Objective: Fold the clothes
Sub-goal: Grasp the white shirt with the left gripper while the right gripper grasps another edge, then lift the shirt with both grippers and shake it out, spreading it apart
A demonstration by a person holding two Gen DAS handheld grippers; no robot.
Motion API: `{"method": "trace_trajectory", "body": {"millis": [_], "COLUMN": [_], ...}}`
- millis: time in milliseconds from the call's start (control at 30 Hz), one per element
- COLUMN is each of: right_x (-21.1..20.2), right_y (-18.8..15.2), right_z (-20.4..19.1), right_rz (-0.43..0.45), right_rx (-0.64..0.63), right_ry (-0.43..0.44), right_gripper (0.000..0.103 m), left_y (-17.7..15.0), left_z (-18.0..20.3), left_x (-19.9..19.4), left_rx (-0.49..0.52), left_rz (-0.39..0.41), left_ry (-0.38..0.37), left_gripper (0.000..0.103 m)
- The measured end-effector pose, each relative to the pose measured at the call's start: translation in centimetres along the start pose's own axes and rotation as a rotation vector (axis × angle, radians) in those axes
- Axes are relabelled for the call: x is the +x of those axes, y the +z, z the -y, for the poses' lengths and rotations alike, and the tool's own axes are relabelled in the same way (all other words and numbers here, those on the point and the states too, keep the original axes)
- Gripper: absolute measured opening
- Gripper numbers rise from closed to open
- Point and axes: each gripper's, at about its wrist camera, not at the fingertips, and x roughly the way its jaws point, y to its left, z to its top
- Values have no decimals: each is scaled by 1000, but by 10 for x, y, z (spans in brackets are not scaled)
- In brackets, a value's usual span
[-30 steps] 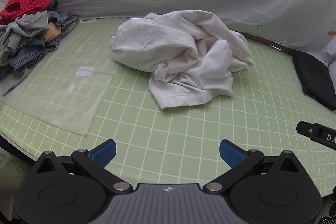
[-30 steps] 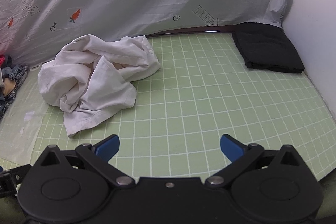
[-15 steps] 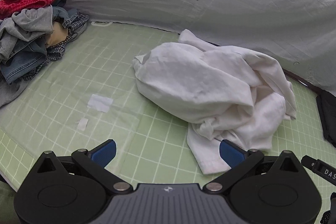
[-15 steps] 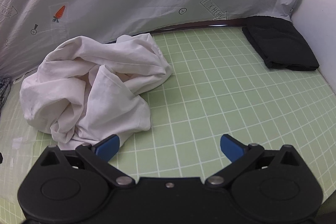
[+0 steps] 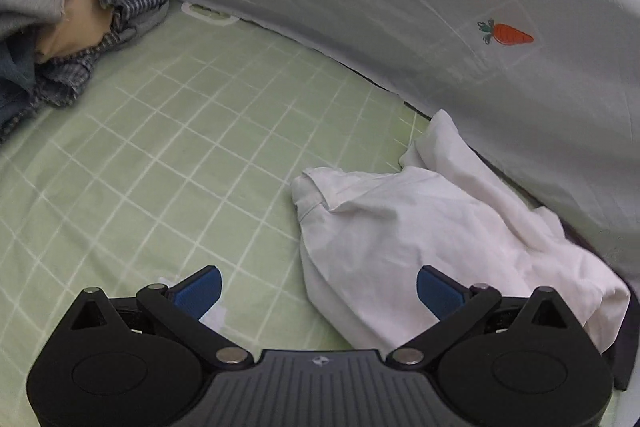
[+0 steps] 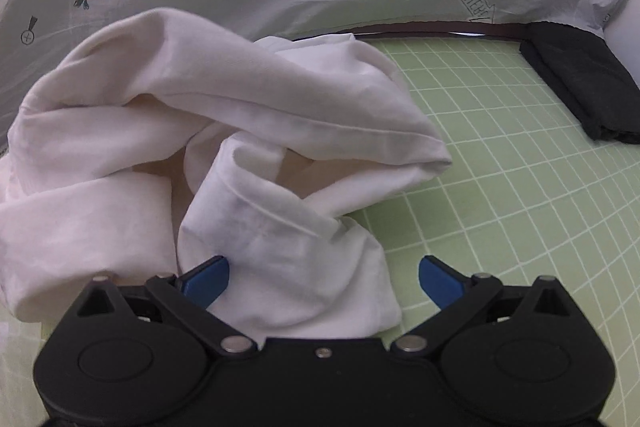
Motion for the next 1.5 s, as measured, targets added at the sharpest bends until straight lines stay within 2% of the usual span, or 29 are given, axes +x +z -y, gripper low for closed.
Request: {"method": "trace_trajectory", "body": {"millis": [167,333,533,633,833,867,933,967,1000,1033,1067,1100,1167,1267,1400,1500], "right_x": [20,29,27,28,29,27,21,17,13,8,2,-4,-18,-43,-73,-86], "right_y": [1,4,0,-4,-11,-12,-12,-13,-12,-12,-12,-12,-14,-17,-18,-5], "right_z": [-5,-9,-3,3,13,13,12,11,11,9,10,12,18,33,59,91], "right_rz": [-43,-52,-50,-58,-84,-83,-80,-77,-72,-67,-57,-43,-10,73,197,296], "right_rx": [7,-17,43,115,224,226,228,226,217,203,192,183,168,132,35,-29], "right_ry": [-17,-3,42,80,150,165,212,254,271,273,274,274,272,238,114,1], "right_gripper": [102,103,103,103,103,101,80,59,48,43,30,23,17,15,14,14], "left_y": [7,10,16,18,16,16,15,15,15,14,14,14,13,7,-11,-29], "left_z": [-23,-31,-32,-31,-28,-29,-31,-32,-33,-34,-35,-35,-37,-46,-69,-84], "left_x": [35,62,86,95,90,86,77,72,68,63,59,54,45,22,-15,-41], "left_rx": [-201,-325,-446,-462,-489,-485,-478,-474,-470,-466,-463,-459,-451,-435,-454,-457], "left_rz": [-59,-83,-105,-127,-122,-108,-81,-67,-54,-40,-27,-13,14,75,147,186], "left_ry": [-113,-259,-321,-343,-361,-353,-336,-328,-320,-311,-303,-294,-278,-229,-181,-151], "left_gripper": [97,94,93,81,39,33,28,25,24,20,18,17,15,14,13,13]}}
